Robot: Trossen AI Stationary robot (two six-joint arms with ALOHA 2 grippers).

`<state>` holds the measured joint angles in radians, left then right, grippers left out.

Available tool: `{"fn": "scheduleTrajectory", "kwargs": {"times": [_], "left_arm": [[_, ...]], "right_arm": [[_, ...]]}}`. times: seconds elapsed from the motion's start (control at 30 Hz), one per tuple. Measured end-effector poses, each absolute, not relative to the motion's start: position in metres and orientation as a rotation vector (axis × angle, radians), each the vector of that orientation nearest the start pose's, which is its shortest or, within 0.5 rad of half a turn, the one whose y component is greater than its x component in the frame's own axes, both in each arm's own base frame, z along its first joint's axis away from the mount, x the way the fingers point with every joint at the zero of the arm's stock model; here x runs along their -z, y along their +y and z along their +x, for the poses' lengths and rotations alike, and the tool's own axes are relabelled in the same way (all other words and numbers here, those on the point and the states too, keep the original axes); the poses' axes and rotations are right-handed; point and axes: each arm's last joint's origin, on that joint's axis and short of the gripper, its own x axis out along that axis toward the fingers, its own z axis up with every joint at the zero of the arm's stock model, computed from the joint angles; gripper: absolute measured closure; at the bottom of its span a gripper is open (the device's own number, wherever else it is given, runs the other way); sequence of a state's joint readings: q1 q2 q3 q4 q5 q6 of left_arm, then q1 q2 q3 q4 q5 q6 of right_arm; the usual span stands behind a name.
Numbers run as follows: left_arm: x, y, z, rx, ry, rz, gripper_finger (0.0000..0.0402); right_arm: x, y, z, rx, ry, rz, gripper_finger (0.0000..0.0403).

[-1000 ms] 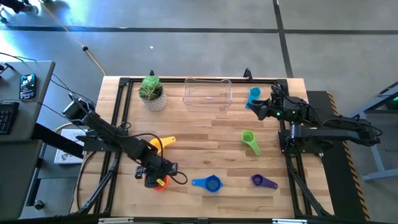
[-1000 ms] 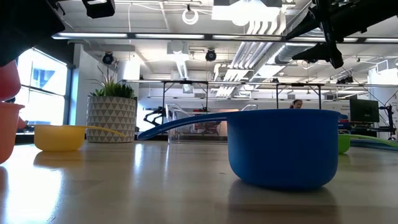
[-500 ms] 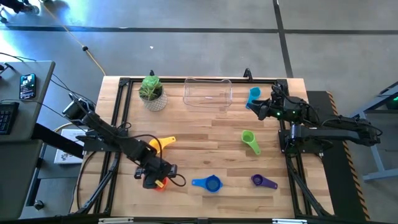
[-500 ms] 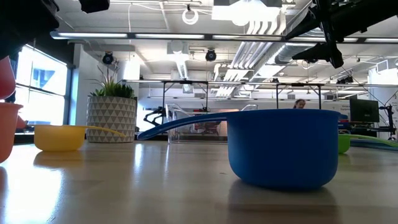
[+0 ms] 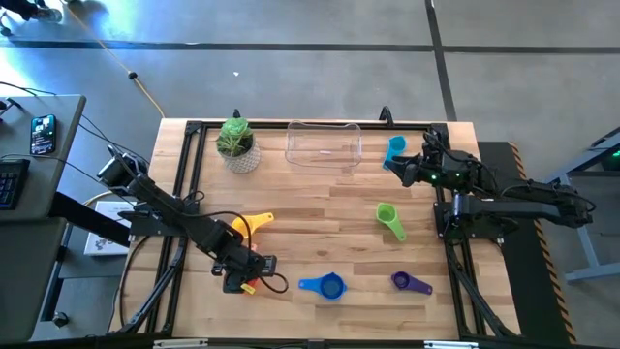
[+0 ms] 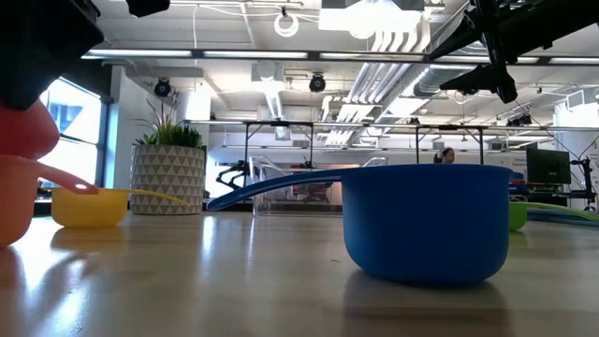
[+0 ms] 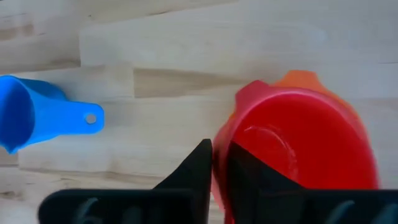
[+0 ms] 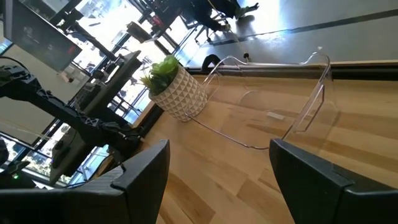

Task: Nest measuring cups in basket
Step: Stack the red measuring cup on top of the orange measuring cup

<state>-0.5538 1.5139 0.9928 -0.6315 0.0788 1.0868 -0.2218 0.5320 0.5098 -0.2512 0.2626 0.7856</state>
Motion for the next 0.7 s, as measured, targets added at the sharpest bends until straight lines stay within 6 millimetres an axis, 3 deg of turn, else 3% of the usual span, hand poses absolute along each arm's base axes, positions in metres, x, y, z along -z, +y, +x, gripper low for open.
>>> {"fn": "scheduleTrajectory", "kwargs": {"times": [0.7], "left_arm": [[-0.2107,-0.1537,0.2401,1.105,0.77,1.139,0.0351]], "right_arm": [[-0.2661,-0.0361,0.126,0.564,0.072,0.76,0.0137]]}}
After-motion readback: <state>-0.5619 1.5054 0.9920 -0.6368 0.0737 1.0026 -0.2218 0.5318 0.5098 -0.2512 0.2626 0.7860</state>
